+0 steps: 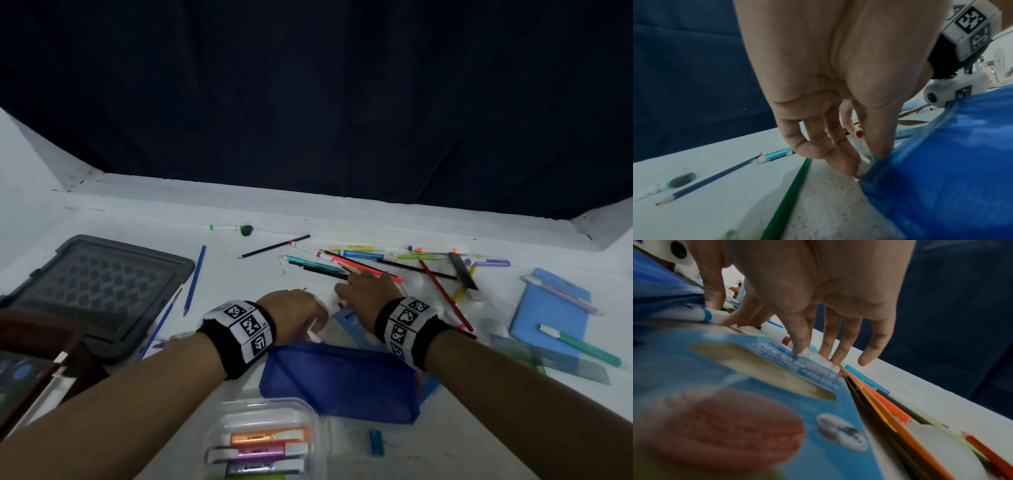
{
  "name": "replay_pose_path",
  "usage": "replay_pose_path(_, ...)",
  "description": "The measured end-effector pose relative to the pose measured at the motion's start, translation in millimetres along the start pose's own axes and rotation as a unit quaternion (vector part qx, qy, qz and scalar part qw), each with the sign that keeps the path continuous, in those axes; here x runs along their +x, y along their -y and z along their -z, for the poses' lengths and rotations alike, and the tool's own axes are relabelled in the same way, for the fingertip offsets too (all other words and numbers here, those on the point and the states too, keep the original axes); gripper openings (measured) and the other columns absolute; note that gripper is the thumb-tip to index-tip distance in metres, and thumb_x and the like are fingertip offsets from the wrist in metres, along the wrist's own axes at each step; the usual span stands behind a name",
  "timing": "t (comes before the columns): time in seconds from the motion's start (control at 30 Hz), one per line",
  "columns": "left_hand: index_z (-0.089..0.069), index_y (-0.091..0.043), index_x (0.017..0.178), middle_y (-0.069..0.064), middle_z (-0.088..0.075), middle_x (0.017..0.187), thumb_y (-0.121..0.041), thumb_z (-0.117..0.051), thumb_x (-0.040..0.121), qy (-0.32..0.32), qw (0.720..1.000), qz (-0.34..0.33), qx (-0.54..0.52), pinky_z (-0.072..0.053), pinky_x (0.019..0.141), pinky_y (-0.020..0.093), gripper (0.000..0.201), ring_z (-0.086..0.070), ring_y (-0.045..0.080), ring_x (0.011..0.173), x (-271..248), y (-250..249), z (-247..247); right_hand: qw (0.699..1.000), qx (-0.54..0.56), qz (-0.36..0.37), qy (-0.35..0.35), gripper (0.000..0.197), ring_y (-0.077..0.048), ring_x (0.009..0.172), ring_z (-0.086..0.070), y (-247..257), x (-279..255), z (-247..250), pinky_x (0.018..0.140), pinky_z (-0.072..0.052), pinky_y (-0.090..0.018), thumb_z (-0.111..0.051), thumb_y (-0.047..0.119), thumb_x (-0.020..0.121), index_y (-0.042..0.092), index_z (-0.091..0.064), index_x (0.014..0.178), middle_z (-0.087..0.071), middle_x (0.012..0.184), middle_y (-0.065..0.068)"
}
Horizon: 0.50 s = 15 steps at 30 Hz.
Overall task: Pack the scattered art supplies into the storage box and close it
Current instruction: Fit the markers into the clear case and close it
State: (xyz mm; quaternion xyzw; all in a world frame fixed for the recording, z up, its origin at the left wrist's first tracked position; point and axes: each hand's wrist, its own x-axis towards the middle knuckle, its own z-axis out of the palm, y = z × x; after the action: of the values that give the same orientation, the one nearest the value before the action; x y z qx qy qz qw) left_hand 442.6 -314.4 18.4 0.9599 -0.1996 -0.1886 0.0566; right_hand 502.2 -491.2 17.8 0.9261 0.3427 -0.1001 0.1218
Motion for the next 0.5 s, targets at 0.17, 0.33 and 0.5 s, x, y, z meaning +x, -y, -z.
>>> replay_pose_path(0.17,-0.062,-0.026,0.089,-0.006,-0.063,0.090,-0.015,-0.073,0.085,-0.077,0.994,0.018,-0.071,-0.040,0.066,0.020,0.016,-0.057,0.014,0.081,-15,8,15,0.989,0.049,-0.009,-0.140,0.043,-0.027,0.114,-0.049,-12,-20,5,0.086,-0.039,-0.040,-0.056,0.004,0.086,0.022,-0.043,0.123,-0.051,0.121,-0.003)
replay_pose_path(0.33,-0.059,-0.033,0.084,-0.014,-0.064,0.084,-0.023,-0.076,0.086,-0.205,0.960,0.013,-0.189,-0.045,0.067,0.023,0.021,-0.064,0.006,0.079,-53,0,51,0.953,0.089,-0.022,-0.289,0.026,-0.027,0.080,-0.058,-25,-67,20,0.063,-0.047,-0.037,-0.068,0.011,0.083,0.018,-0.053,0.102,-0.058,0.090,-0.003)
replay_pose_path(0.5,-0.066,-0.028,0.093,-0.011,-0.070,0.093,-0.020,-0.072,0.090,-0.354,0.895,-0.014,-0.272,-0.052,0.077,0.023,0.011,-0.067,0.012,0.094,-94,-41,72,0.916,0.165,-0.032,-0.364,0.010,-0.026,0.087,-0.055,-29,-128,30,0.077,-0.046,-0.041,-0.053,0.021,0.096,0.016,-0.058,0.104,-0.061,0.095,-0.003)
